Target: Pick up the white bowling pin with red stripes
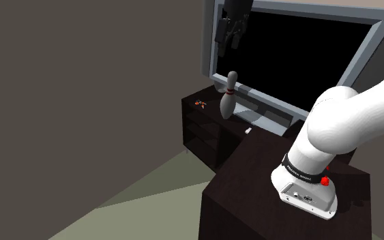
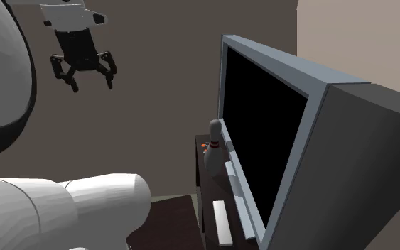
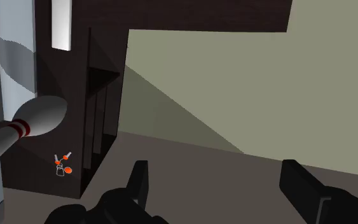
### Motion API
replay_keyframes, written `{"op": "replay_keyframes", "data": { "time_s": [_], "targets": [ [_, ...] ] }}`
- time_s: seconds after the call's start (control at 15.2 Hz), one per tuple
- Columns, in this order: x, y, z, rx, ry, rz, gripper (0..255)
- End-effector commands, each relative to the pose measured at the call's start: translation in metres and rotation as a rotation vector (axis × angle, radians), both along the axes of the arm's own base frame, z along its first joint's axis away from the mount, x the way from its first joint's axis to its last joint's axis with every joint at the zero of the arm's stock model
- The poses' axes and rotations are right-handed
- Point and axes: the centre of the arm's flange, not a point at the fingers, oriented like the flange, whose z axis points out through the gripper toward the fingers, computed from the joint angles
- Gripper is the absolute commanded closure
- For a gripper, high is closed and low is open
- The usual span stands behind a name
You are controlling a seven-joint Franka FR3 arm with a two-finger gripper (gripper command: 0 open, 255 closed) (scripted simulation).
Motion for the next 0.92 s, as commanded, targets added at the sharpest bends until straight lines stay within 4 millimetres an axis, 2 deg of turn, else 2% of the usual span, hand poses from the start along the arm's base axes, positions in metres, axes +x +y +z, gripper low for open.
{"op": "replay_keyframes", "data": {
  "time_s": [0.0, 0.86],
  "targets": [
    [0.0, 0.0, 0.0, 0.0, 0.0, 0.0, 0],
    [0.069, -0.146, -0.072, 0.015, 0.068, 0.014, 0]
  ]
}}
